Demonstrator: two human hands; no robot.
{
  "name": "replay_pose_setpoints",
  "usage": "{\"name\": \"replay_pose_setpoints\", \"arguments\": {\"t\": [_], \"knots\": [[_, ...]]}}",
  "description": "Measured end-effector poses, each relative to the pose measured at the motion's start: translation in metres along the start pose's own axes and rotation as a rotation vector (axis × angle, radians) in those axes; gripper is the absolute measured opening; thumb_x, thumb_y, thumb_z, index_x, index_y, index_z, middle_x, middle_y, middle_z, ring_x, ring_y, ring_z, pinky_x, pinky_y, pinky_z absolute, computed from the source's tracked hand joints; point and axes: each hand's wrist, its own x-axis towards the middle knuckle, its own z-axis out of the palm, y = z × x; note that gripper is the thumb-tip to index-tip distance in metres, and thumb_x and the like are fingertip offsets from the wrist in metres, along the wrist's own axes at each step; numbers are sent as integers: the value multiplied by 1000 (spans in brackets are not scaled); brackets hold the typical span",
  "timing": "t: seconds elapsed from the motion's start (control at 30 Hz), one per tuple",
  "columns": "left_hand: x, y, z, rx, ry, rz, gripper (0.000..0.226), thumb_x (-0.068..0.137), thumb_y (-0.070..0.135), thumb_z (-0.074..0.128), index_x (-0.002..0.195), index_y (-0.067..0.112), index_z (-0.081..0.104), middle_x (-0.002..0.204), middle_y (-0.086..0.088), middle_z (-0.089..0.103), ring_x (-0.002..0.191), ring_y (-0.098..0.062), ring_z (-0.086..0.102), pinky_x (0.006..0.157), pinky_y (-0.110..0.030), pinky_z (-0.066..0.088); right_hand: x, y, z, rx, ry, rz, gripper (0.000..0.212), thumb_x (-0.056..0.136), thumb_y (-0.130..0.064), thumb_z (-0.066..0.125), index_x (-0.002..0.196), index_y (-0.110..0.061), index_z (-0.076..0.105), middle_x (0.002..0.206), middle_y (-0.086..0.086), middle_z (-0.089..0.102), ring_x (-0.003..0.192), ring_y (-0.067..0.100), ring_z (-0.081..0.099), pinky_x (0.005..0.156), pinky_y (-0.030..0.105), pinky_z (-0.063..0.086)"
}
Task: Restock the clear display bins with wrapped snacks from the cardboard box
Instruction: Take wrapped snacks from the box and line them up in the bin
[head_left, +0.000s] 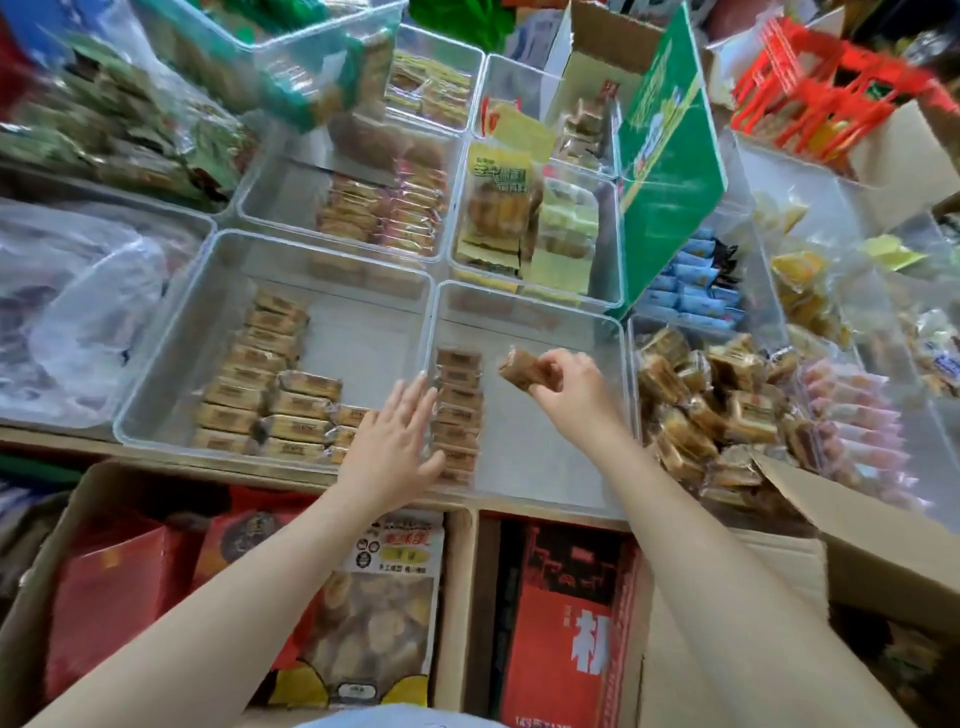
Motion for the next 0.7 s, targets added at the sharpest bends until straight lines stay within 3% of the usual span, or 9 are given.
{"name": "replay_pose_setpoints", "arguments": {"t": [0.17, 0.27, 0.43, 0.57, 0.7], "knots": [[5, -7, 10, -33, 53, 15, 82, 97, 55, 31, 157, 21, -13, 166, 2, -19, 155, -17, -5, 122, -41, 23, 72, -11, 37, -65, 35, -55, 30, 93, -16, 61, 122, -15, 58, 117, 10, 43, 93, 33, 58, 84, 44, 53], [7, -8, 13, -41, 75, 7, 85, 94, 56, 34, 159, 17, -4, 168, 0, -10, 156, -20, 6, 117, -43, 33, 104, -18, 66, -119, -7, -44, 30, 95, -14, 58, 125, -13, 57, 120, 12, 40, 95, 35, 57, 82, 44, 52], [8, -8, 18, -40, 78, 4, 86, 94, 54, 39, 160, 13, 4, 169, -4, -1, 155, -23, 15, 107, -42, 46, 132, -21, 107, -191, -163, -3, 39, 96, -10, 51, 135, -15, 56, 140, 18, 38, 117, 41, 54, 92, 41, 47], [8, -8, 18, -60, 98, 9, 86, 91, 52, 44, 161, 11, 14, 169, -5, 3, 154, -23, 19, 102, -40, 48, 132, -18, 117, -107, -235, -20, 56, 96, -12, 49, 151, -22, 40, 154, 17, 31, 125, 39, 51, 100, 37, 44], [7, -7, 17, -46, 82, 9, 87, 92, 53, 42, 161, 12, 10, 170, -4, -2, 155, -23, 14, 104, -39, 47, 123, -8, 122, -96, -320, -64, 62, 96, -16, 47, 154, -32, 29, 156, 17, 27, 129, 42, 48, 105, 41, 44]]}}
